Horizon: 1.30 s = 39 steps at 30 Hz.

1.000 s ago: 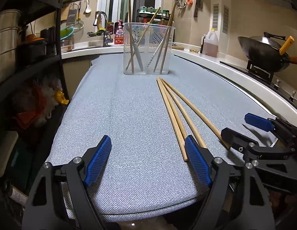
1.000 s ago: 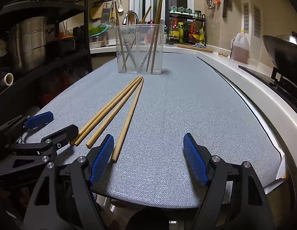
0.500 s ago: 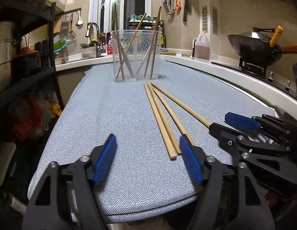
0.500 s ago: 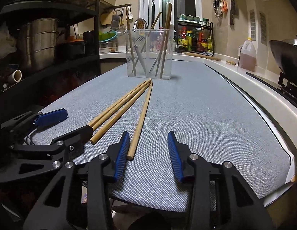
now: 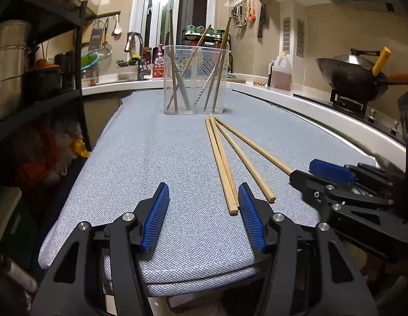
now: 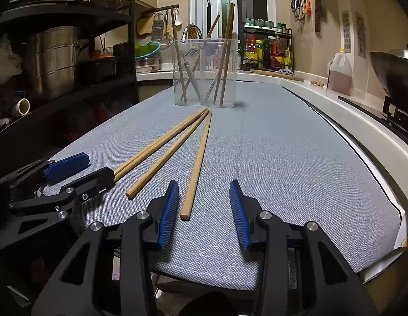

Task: Organize utensils
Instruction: 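Move both open tools back over the remaining chopsticks on the mat, then close the left gripper on one chopstick while the right gripper grasps another chopstick, then lift the chopstick with the left tool while the right tool carries its chopstick to the container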

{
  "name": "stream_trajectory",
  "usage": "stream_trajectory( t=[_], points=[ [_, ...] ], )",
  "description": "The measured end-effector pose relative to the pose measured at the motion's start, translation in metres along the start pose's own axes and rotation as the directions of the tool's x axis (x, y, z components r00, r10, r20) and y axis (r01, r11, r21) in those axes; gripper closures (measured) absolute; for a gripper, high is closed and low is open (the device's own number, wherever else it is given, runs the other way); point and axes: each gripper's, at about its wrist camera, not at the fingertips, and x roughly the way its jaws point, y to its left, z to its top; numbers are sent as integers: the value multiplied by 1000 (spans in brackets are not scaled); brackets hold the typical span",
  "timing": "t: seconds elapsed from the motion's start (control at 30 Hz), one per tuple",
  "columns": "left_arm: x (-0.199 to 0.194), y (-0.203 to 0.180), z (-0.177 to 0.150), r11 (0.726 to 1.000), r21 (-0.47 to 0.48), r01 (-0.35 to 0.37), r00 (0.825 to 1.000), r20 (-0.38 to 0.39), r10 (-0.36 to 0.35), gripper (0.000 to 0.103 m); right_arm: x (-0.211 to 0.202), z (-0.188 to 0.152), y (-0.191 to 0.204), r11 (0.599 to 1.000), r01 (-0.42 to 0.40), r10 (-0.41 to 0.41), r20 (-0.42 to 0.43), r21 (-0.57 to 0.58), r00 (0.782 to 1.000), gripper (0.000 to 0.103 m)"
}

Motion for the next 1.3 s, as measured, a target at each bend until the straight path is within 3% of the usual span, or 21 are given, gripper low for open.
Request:
stream_trajectory(
  t=[0.17,0.33,0.67,0.7,0.73,0.77,0.83,0.87,0.97,1.1,1.3],
  points=[
    [-9,-1,9,999,-35,20,999,36,-19,48,0,0,1,1000,1,-1,0,-2,1000,62],
    [2,6,2,999,-50,-5,1000,-9,5,49,0,0,0,1000,1,-1,-1,0,1000,62],
    [3,-8,-2,998,36,-59,998,24,58,49,1,-1,0,1000,7,-7,4,-3,1000,62],
    [3,-9,-1,998,36,-57,998,23,56,51,1,-1,1,1000,9,-9,7,-5,1000,62],
    [3,-10,-1,998,41,-46,999,22,45,60,1,-2,1,1000,10,-10,9,-6,1000,63],
    [3,-12,-1,998,52,-27,999,20,26,65,0,-2,1,1000,8,-8,10,-7,1000,67],
    [1,-17,-1,997,74,-1,1000,16,0,87,0,-3,4,1000,-8,8,12,-20,1000,75],
    [1,-20,-1,996,85,9,1000,12,-10,92,-1,-3,6,999,-10,11,15,-32,1000,82],
    [1,-22,1,997,77,20,1000,-5,-19,95,-2,-4,14,997,-20,22,23,-68,999,93],
    [-7,-17,10,997,48,60,998,-12,-60,97,-5,3,12,998,-38,37,-18,-46,999,97],
    [-19,-14,24,996,41,75,997,20,-76,97,-16,13,6,999,-33,33,-2,-16,999,97]
  ],
)
